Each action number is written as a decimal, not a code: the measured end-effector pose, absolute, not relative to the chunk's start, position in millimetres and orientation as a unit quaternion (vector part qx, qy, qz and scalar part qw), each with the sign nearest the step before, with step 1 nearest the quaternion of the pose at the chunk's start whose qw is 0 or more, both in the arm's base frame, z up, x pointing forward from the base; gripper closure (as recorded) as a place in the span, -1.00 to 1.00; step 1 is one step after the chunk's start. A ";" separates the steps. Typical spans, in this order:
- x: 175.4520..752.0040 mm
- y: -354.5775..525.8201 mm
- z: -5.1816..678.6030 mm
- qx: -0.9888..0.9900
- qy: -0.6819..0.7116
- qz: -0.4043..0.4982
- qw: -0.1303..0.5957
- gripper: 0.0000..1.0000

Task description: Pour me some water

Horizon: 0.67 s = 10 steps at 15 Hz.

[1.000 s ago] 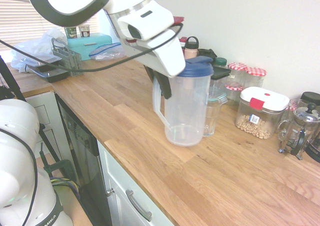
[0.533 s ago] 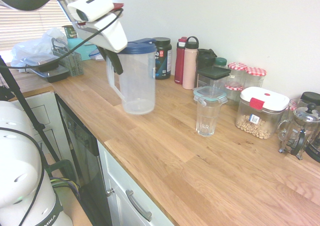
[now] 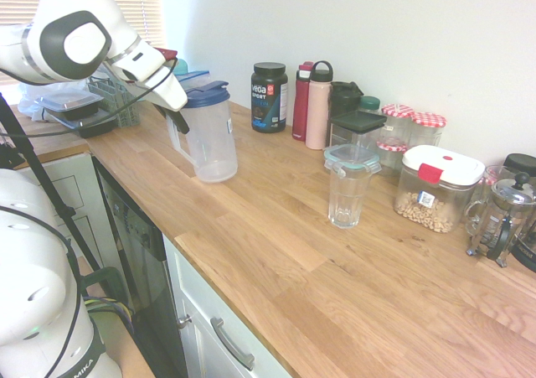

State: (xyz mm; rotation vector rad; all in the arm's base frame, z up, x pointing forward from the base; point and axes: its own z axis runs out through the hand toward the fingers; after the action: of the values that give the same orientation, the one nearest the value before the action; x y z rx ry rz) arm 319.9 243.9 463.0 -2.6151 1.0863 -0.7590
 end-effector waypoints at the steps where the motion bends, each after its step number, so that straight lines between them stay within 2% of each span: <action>1: 336.6 248.1 464.8 -0.887 0.373 -0.247 0.113 1.00; 6: 398.5 262.6 449.4 -0.886 0.394 -0.215 0.121 1.00; 10: 414.2 278.3 446.6 -0.871 0.427 -0.219 0.106 1.00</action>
State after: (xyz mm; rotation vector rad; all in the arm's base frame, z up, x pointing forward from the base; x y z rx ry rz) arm 414.2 278.3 446.6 -2.5665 1.2567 -0.6442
